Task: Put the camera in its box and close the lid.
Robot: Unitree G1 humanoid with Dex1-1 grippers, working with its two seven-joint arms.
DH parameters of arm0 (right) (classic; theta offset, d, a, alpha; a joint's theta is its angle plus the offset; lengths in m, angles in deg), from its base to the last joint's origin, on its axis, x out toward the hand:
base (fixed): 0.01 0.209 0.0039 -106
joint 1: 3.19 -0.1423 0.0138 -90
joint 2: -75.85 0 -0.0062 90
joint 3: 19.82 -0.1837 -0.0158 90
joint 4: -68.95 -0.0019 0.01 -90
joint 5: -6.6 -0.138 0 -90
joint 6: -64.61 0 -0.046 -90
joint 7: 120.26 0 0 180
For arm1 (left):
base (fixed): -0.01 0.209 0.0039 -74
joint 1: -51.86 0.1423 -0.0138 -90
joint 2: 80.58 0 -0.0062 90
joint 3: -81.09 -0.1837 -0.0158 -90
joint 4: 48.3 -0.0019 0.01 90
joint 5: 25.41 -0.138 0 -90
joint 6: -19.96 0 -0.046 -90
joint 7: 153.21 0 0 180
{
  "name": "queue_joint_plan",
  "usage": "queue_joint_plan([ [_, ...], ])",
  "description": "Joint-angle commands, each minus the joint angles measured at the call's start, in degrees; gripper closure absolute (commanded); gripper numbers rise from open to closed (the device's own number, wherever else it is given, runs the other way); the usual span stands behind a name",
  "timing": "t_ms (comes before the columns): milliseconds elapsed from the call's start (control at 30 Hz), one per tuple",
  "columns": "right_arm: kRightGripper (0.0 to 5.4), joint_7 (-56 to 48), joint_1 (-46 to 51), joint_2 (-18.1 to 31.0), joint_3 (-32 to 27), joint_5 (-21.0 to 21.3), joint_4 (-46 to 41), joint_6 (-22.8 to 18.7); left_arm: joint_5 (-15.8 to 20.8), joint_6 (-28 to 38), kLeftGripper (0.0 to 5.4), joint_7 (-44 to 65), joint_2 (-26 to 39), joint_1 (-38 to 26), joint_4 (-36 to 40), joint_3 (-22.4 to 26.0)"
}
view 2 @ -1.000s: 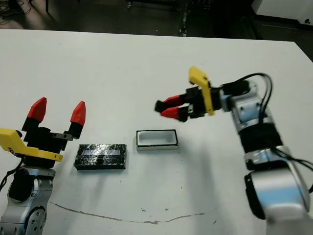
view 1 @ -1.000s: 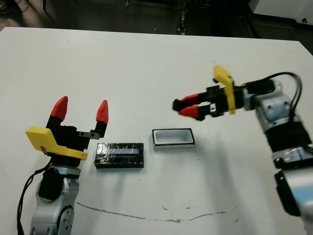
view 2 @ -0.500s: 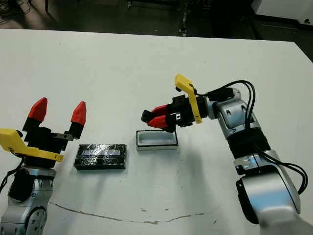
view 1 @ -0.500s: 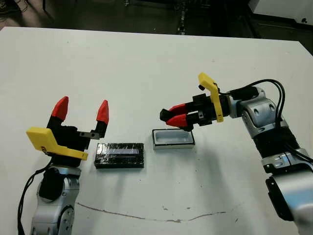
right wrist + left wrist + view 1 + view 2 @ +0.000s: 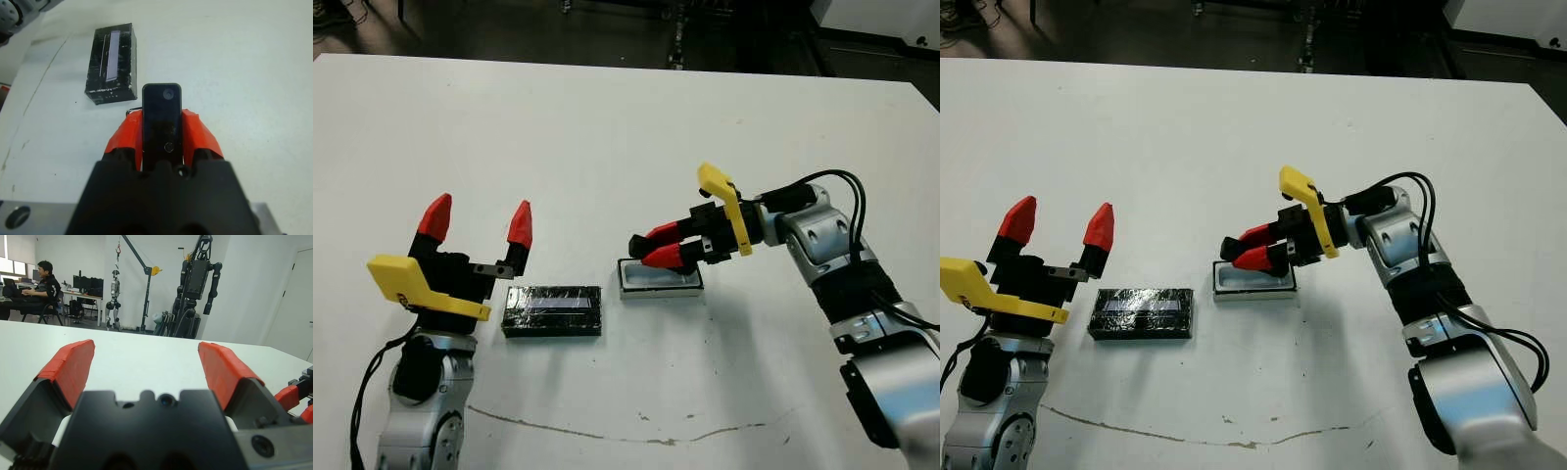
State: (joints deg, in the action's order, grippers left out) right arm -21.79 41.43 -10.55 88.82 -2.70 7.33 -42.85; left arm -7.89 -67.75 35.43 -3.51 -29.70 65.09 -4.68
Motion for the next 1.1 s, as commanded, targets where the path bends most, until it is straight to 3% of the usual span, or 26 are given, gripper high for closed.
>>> queue_joint_plan([
  [33, 3.75, -0.13, 0.56, -0.06, 0.51, 0.43, 0.65, -0.18, -0.38, -0.92, 0.0, -0.47, -0.12, 0.62, 0.27, -0.03],
  [800, 3.75, -0.68, 2.34, 0.38, 2.49, 1.44, 0.27, -1.42, -0.49, -0.28, 0.0, -0.29, -0.29, 0.63, -0.09, -0.07],
  [1100, 3.75, -1.27, 2.7, 0.88, 2.52, 2.11, 1.78, 1.83, -0.76, -0.29, 0.0, -0.5, -0.37, 0.63, -0.02, -0.15],
])
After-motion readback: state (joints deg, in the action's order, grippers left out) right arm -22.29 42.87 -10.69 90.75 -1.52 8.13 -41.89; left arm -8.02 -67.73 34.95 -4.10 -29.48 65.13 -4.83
